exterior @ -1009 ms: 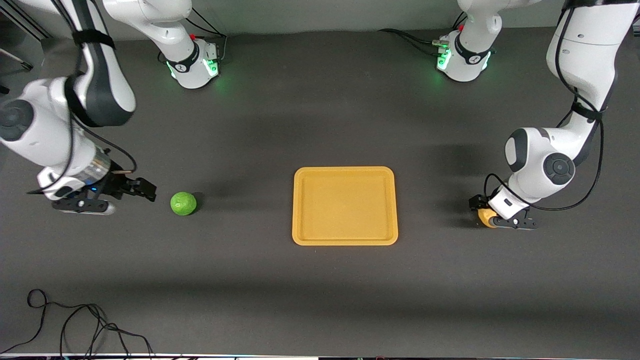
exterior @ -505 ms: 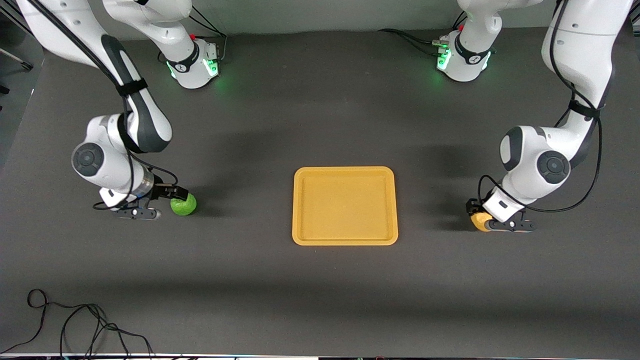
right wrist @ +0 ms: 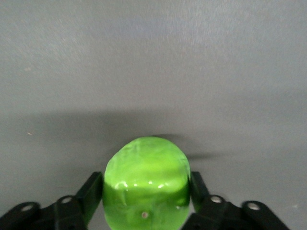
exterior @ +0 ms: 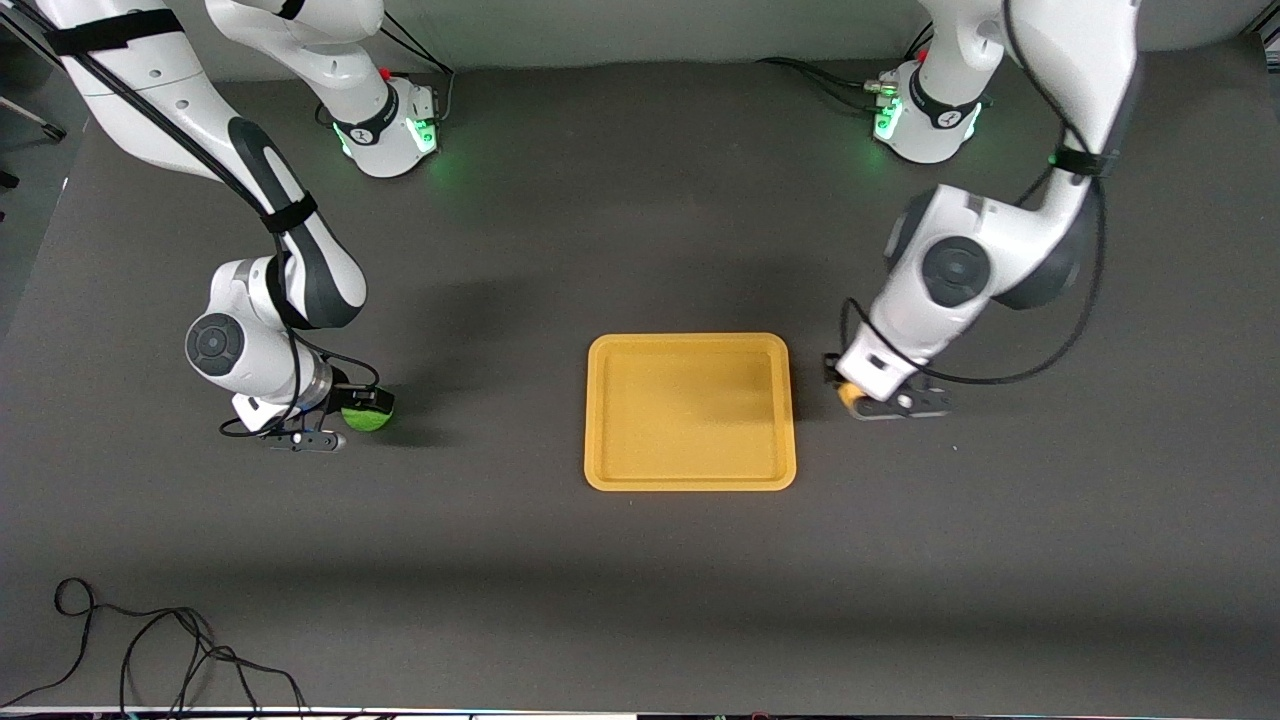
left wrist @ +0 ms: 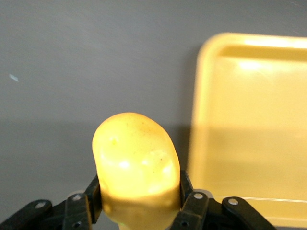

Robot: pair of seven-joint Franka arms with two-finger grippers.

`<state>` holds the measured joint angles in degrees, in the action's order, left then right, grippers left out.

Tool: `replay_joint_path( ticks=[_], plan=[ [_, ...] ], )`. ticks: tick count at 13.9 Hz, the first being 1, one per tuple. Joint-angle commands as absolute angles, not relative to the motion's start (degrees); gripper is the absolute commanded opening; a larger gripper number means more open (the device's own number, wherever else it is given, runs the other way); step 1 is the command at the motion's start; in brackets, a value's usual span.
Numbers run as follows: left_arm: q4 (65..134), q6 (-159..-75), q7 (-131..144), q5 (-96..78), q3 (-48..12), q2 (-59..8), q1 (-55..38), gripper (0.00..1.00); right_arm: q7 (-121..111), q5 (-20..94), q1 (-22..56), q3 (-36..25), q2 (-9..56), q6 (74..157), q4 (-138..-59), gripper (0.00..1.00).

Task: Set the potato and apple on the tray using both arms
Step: 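Close the left gripper on the potato while the right gripper grasps the apple, then carry the potato with the left gripper over the yellow tray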

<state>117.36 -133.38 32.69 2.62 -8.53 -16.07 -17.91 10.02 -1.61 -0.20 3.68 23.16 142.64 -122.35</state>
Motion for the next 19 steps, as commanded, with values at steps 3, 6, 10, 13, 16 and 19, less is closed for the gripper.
replay_joint_path(
  ticks=[3,6,10,13,16,19],
  plan=[
    [111.0,-133.2,42.0,3.6,-7.3,-22.7,-25.4,0.25,11.9,-2.0,0.4,3.9,17.1,126.3,-114.3,0.14],
    [107.0,-133.3,45.9,5.3,-7.2,-27.8,-28.0,0.28,10.8,-2.0,0.4,4.0,16.6,110.1,-103.1,0.14],
    [106.3,-134.8,47.7,8.4,-7.3,-30.3,-28.1,0.32,11.2,-1.9,0.4,4.2,14.9,102.7,-96.6,0.13],
    [106.1,-135.0,47.7,8.5,-7.2,-30.8,-28.2,0.75,11.3,-1.8,0.6,4.4,15.6,102.7,-95.4,0.13],
    [106.1,-133.9,47.6,8.8,-7.2,-29.6,-27.6,1.0,11.8,-0.4,1.6,4.4,15.8,102.6,-94.3,0.13],
    [106.2,-126.4,45.5,8.8,-7.0,-22.0,-24.1,1.0,17.6,2.4,6.6,4.3,16.8,102.9,-93.1,0.1]
  ],
)
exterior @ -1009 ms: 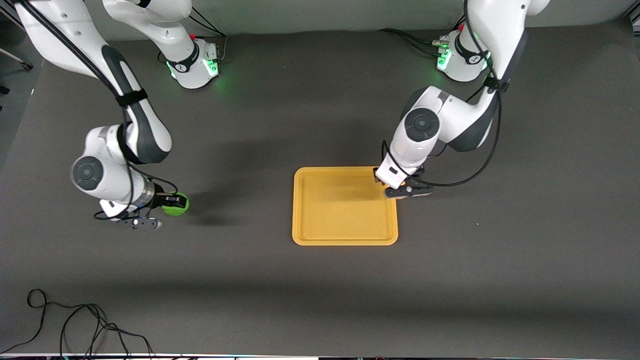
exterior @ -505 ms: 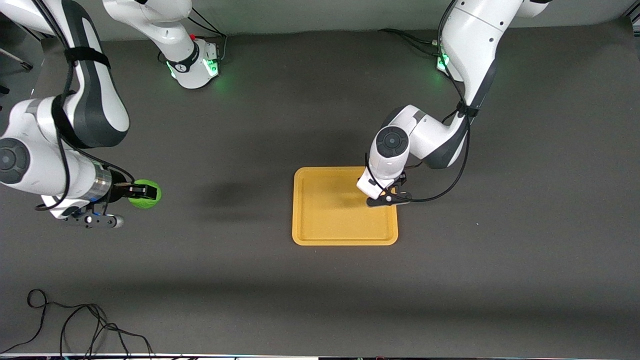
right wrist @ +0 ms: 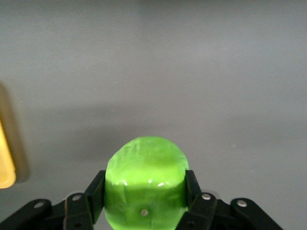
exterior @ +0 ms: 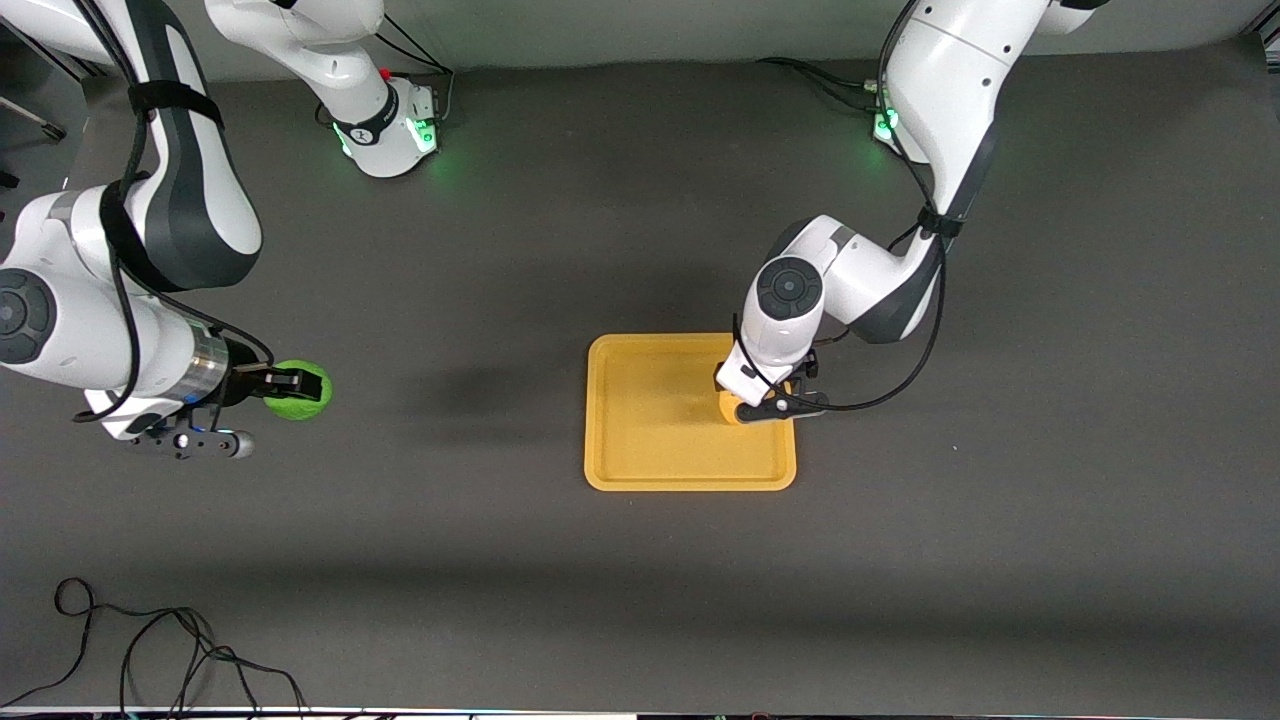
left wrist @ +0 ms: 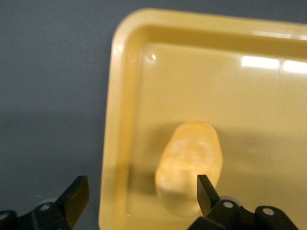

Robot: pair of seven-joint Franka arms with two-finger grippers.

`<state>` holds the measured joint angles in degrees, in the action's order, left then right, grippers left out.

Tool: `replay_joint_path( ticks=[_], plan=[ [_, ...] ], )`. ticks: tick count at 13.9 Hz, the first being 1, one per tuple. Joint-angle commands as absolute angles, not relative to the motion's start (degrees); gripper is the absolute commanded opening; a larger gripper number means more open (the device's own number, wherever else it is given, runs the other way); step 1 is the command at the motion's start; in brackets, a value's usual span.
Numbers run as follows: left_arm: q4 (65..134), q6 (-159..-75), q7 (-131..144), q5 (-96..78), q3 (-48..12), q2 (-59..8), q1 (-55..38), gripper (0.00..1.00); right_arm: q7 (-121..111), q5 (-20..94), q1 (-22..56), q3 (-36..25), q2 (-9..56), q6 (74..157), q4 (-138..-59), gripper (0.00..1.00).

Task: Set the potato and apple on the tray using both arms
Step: 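Carry the potato with the left gripper over the yellow tray, then release the potato onto the tray and withdraw the left gripper, then carry the apple with the right gripper over the tray beside the potato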

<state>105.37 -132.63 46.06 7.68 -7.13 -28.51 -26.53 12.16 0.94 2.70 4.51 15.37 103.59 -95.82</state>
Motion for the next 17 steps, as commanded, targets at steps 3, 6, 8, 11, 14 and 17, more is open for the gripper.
replay_joint_path(
  ticks=[3,6,8,11,14,17],
  plan=[
    [106.3,-116.1,36.3,7.6,-7.2,-13.3,-18.6,1.0,28.9,2.4,16.7,4.3,24.5,104.0,-84.9,0.1],
    [106.3,-107.3,26.1,5.6,-7.0,-5.0,-12.2,1.0,41.5,4.2,23.7,4.4,34.3,104.0,-73.4,0.1],
    [106.3,-101.7,16.4,3.8,-6.9,0.8,-6.2,1.0,48.3,3.9,29.2,4.1,39.5,106.9,-71.5,0.1],
    [106.1,-96.8,2.5,-0.6,-6.9,7.3,4.0,1.0,53.6,4.1,32.1,4.1,43.3,110.9,-71.5,0.1],
    [104.2,-94.1,-1.5,-0.7,-6.9,9.6,8.6,1.0,54.0,3.9,35.1,4.2,46.7,112.8,-71.4,0.1],
    [102.4,-92.2,-4.0,-0.7,-5.2,9.7,8.8,1.0,54.8,3.9,35.9,4.1,48.9,115.8,-71.5,0.1]
  ],
)
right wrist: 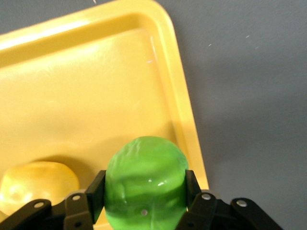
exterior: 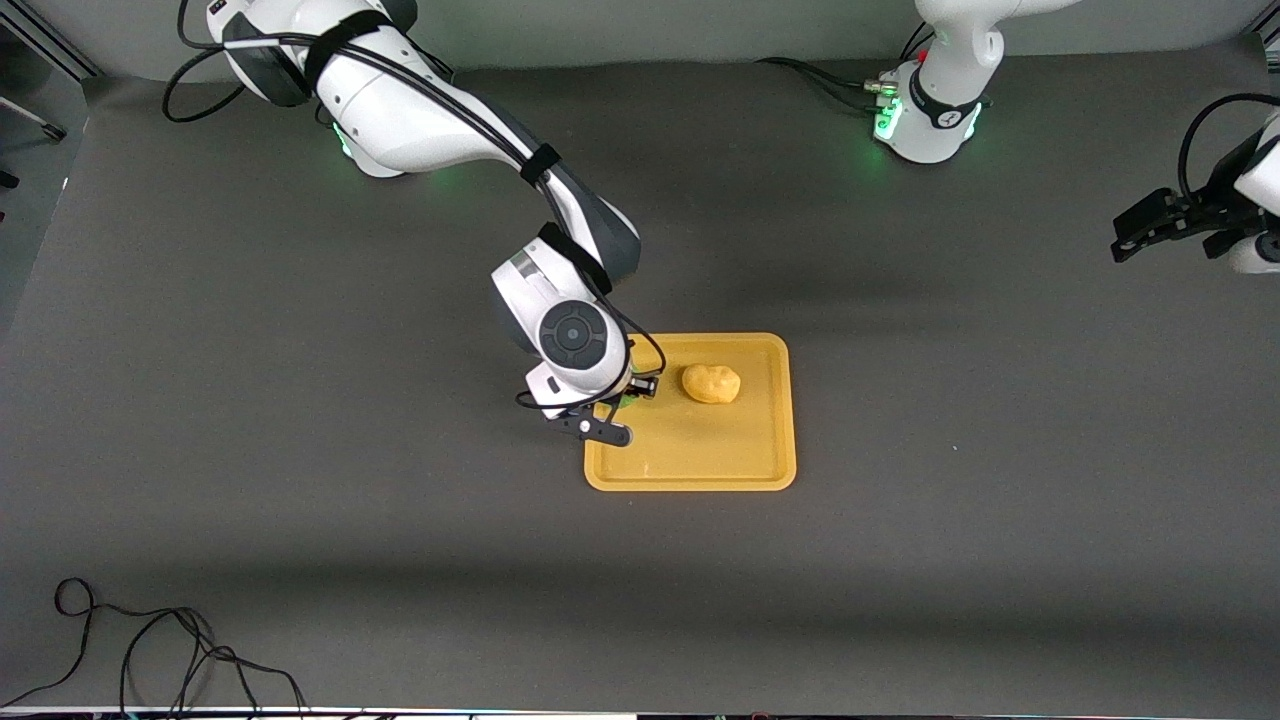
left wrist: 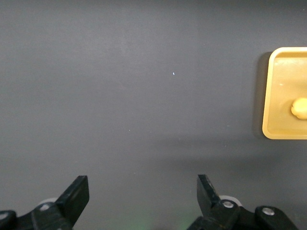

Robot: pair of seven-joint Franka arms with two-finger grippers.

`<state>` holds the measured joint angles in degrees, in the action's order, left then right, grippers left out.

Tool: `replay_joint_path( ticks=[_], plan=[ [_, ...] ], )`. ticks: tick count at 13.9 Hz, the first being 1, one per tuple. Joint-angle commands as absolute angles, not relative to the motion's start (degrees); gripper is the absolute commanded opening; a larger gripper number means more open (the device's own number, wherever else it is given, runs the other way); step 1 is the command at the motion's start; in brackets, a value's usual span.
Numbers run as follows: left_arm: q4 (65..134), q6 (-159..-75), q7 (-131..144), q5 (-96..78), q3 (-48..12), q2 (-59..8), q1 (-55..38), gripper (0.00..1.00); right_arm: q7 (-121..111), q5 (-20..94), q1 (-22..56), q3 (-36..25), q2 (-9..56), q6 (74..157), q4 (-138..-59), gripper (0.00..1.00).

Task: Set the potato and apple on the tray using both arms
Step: 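Carry the apple with the right gripper over the tray beside the potato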

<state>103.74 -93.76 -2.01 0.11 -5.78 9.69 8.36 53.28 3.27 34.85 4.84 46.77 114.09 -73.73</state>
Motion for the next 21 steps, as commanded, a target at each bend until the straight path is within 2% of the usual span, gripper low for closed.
replay_joint_path(
  ticks=[1,4,10,12,13,14,15,16,18,21],
  plan=[
    [102.5,-92.2,-4.8,-0.7,-5.1,9.7,8.8,1.0,55.0,3.9,35.9,4.2,49.7,117.5,-71.6,0.1],
    [102.7,-92.5,-5.0,-0.6,-5.1,9.7,8.8,1.0,56.6,3.4,35.9,3.9,51.9,121.5,-71.5,0.1],
    [102.7,-92.6,-5.2,-0.4,-5.1,9.7,8.7,1.0,55.8,-1.6,35.2,3.3,52.1,121.5,-71.5,0.11],
    [102.8,-92.7,-5.2,-0.4,-5.1,9.7,8.7,1.0,56.2,-1.5,35.2,3.3,52.1,121.5,-71.6,0.17],
    [102.8,-92.8,-5.2,-0.4,-5.1,9.7,8.7,1.0,56.6,-1.5,35.2,3.3,52.2,121.5,-71.6,0.33],
    [102.9,-92.9,-5.2,-0.4,-5.2,9.7,8.7,1.0,56.8,-1.3,35.2,3.3,52.3,121.6,-71.6,0.71],
    [102.9,-92.9,-5.2,-0.4,-5.2,9.6,8.7,1.0,56.9,-1.3,35.2,3.3,52.2,121.6,-71.5,0.89],
    [102.9,-93.0,-5.2,-0.4,-5.2,9.7,8.7,1.0,56.8,-1.3,35.2,3.3,52.0,121.6,-71.5,1.0],
    [102.9,-93.0,-5.2,-0.3,-5.2,9.6,8.6,1.0,56.6,-1.2,35.2,3.3,51.2,121.4,-71.1,1.0],
    [103.0,-93.2,-5.2,-0.3,-5.3,9.6,8.6,1.0,56.0,0.3,31.5,3.5,45.6,118.8,-71.5,1.0]
  ],
)
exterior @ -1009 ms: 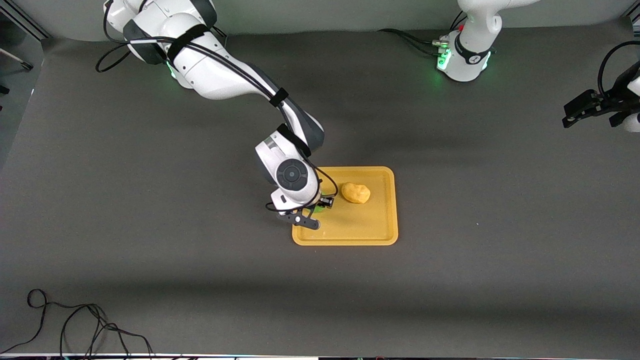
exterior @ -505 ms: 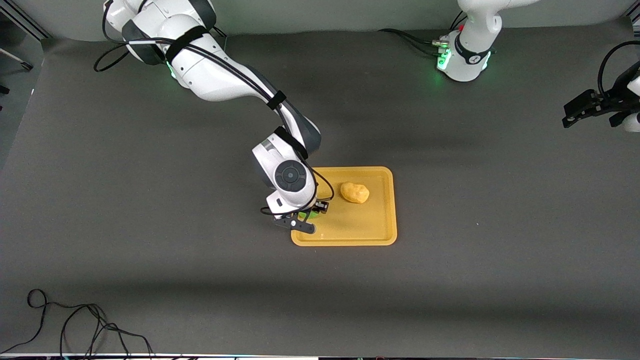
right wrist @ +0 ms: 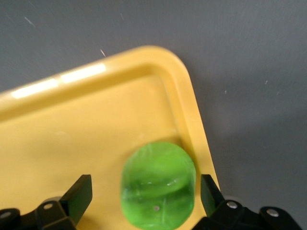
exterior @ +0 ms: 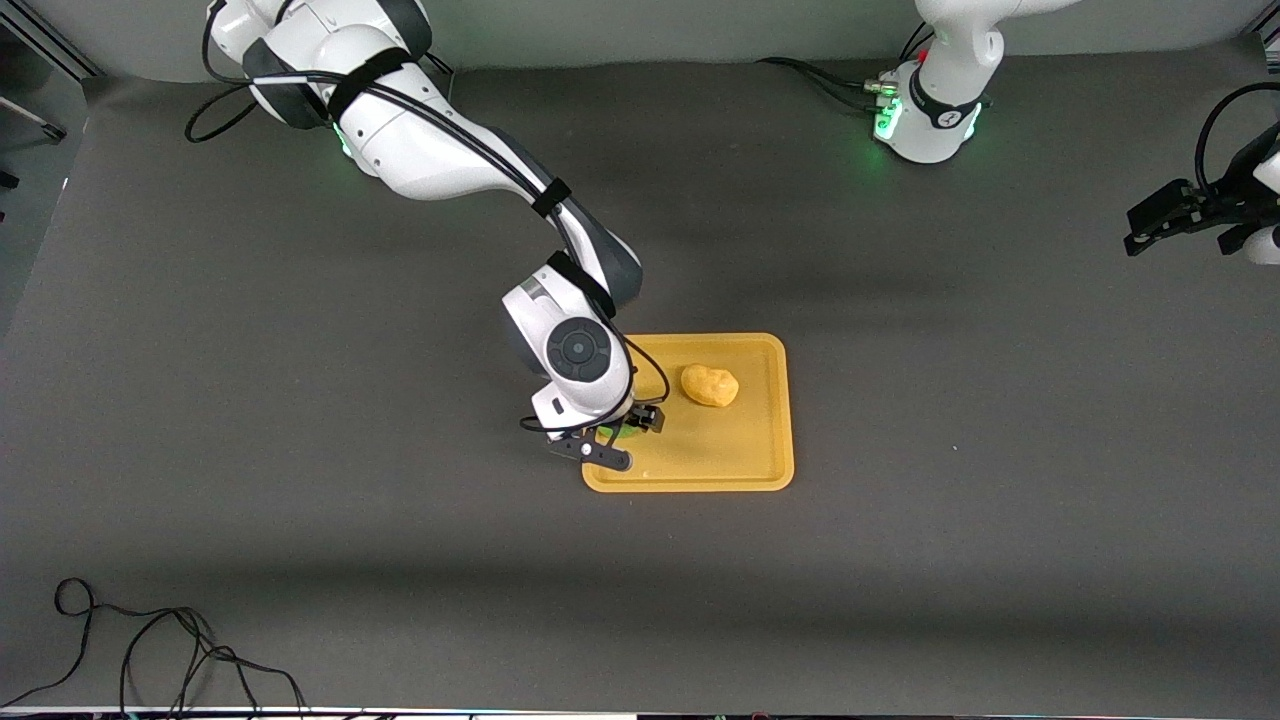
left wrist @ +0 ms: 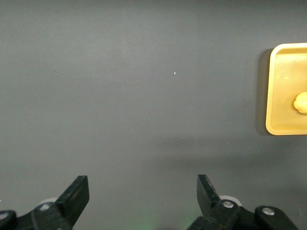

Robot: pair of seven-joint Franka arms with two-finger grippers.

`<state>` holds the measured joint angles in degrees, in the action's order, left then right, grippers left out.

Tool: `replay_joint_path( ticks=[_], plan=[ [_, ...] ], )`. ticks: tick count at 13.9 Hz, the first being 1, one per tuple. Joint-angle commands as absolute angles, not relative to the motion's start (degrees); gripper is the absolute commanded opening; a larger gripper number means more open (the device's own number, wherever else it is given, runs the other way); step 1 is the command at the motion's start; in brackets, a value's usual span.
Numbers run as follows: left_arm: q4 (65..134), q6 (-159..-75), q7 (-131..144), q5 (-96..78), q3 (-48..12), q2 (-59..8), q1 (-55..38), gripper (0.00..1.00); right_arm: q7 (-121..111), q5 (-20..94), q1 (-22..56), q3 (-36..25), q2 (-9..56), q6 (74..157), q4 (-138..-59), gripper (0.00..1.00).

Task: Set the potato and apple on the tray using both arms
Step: 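Carry the apple with the right gripper over the tray beside the potato, then open the right gripper to drop the apple onto the tray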

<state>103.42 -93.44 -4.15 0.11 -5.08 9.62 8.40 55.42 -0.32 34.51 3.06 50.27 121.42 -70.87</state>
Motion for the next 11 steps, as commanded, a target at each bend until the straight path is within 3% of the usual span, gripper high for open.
replay_joint_path(
  ticks=[1,5,11],
  plan=[
    [103.0,-93.3,-5.1,-0.3,-5.3,9.6,8.5,1.0,55.8,0.2,30.4,3.8,43.1,116.6,-71.4,1.0],
    [103.0,-93.2,-5.1,-0.3,-5.3,9.6,8.4,1.0,50.2,0.4,26.0,3.2,32.9,113.2,-74.5,1.0],
    [103.1,-93.3,-5.1,-0.3,-5.3,9.6,8.3,1.0,35.5,-1.1,22.1,-0.7,23.1,97.5,-75.8,1.0]
  ],
)
